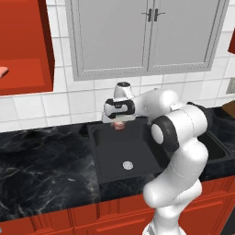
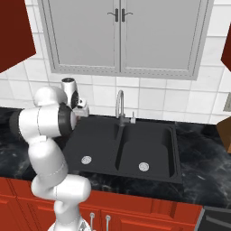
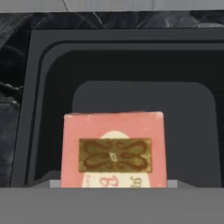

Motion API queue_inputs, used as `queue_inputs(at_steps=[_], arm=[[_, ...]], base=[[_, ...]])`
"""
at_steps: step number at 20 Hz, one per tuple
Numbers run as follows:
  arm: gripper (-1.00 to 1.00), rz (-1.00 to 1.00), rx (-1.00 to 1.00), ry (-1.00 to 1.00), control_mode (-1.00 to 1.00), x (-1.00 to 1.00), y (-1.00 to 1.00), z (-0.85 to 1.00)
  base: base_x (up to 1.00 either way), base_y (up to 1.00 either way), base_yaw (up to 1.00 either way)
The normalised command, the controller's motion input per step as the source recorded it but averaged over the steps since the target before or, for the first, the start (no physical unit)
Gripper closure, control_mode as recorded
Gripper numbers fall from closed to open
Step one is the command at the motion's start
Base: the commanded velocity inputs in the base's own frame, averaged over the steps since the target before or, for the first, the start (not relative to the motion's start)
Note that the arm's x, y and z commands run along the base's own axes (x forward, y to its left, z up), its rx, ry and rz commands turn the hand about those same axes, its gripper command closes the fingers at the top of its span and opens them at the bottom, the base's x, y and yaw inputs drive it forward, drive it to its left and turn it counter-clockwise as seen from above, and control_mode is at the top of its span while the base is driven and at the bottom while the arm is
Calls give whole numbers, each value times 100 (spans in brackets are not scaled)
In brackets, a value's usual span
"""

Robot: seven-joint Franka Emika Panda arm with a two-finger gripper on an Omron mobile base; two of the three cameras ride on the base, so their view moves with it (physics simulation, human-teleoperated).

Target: Pick up the bar soap and bar soap from the sink, and place them back in the cabinet, and close the cabinet door.

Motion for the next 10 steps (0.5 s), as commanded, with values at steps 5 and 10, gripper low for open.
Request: queue_inputs(at_steps=[5,10], arm=[[100,0,0,0,-100,-37,-13,71],[100,0,0,0,-100,-41,-11,64]], base=[[0,0,0],[0,0,0]])
